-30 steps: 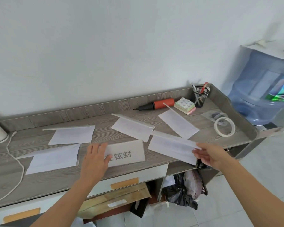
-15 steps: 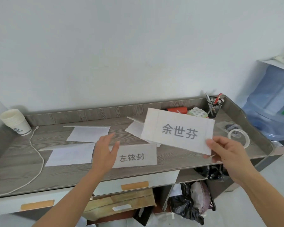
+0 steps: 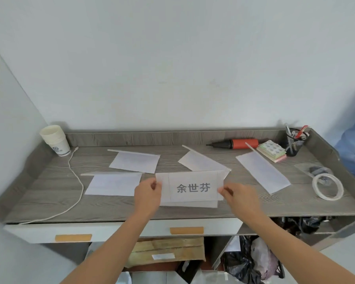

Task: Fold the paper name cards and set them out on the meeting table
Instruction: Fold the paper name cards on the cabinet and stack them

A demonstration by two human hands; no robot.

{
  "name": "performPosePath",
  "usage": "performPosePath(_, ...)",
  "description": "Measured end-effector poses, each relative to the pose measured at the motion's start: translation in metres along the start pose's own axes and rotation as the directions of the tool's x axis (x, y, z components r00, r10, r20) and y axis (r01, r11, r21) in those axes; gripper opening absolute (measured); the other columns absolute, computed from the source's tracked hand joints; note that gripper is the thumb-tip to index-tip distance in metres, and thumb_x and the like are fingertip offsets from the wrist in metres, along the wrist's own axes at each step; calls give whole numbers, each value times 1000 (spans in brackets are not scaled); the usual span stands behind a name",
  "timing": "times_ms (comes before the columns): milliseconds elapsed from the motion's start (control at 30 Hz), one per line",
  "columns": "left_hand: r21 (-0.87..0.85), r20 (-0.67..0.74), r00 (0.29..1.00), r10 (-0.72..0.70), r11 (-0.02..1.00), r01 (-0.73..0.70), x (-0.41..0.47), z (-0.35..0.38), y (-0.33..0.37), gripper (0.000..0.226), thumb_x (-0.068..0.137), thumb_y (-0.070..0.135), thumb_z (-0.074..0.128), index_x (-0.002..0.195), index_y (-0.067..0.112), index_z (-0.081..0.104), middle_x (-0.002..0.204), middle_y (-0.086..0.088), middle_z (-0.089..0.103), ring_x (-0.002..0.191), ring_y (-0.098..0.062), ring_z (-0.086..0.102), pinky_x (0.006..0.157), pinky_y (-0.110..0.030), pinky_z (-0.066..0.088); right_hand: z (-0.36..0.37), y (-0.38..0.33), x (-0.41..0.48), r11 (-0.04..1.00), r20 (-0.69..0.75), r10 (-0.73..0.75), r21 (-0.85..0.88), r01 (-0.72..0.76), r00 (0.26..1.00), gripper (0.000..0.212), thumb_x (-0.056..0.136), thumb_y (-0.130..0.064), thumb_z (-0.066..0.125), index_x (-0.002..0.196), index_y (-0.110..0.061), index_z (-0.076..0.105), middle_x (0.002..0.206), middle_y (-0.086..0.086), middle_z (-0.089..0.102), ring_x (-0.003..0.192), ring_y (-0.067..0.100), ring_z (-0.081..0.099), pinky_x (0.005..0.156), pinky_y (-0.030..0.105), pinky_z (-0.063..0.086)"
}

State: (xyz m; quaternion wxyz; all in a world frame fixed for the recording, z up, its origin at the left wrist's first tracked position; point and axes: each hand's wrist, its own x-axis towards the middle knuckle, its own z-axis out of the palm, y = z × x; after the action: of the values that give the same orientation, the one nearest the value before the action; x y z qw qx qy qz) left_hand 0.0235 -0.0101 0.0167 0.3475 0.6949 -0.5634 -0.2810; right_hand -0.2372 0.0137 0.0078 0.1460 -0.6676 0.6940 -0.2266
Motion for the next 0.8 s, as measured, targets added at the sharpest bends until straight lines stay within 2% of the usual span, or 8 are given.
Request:
performPosePath(133,92,30,999,30,995,-33,4,7,-5,21,94,15,51,89,2,67,86,-13,68,78,-28,62,69,-36,49,19,1,4,988,71,38,-152,-26,997,44,96,-36,47,54,-24,37,51,-4,48,56,19,50,48,33,31)
performPosePath(267,156,61,997,40,987,-49,9,12,-15,22,94,18,50,89,2,65,86,-11,66,73,-24,57,64,-32,43,27,-3,4,966,52,79,-249,-64,996,35,95,-36,42,70,-16,56,68,2,67,68,28,62,56,33,42)
performPosePath(333,155,84,996,26,987,-39,13,15,-22,23,93,21,50,92,3,64,93,-13,66,80,-25,59,69,-33,46,30,-4,5,956,54,110,-279,-91,992,37,94,-38,41,71,-13,59,67,4,66,66,28,59,56,33,41)
performPosePath(400,134,86,996,0,991,-12,18,18,-26,31,92,27,51,110,4,58,114,-16,61,103,-31,59,84,-39,48,31,-3,6,943,76,159,-308,-129,984,38,92,-39,44,70,-13,61,67,3,65,64,27,57,54,31,40)
performPosePath(467,144,96,995,23,989,-37,21,18,-24,54,92,34,50,138,7,39,142,-16,42,129,-32,43,104,-45,40,30,3,4,935,82,252,-276,-221,964,32,89,-39,49,76,-15,66,74,1,70,68,25,60,59,29,45)
performPosePath(567,182,172,973,152,966,-184,23,21,-19,61,93,36,49,146,12,29,149,-10,32,138,-25,30,110,-40,30,19,17,6,904,76,423,32,-426,903,21,86,-30,54,77,-18,69,76,0,74,68,21,67,66,30,52)
performPosePath(700,272,254,938,234,914,-302,26,27,-20,51,93,35,50,141,20,39,145,-10,34,133,-26,35,104,-40,38,-3,28,36,601,193,581,553,-576,791,16,90,-18,59,85,-5,67,78,11,73,58,19,64,52,24,46)
performPosePath(800,263,238,936,258,911,-318,29,27,-21,45,94,31,52,137,21,43,134,-6,41,122,-22,45,89,-30,40,-7,29,69,283,430,595,678,-678,679,27,91,-31,60,93,-5,62,82,11,71,65,19,66,51,24,48)
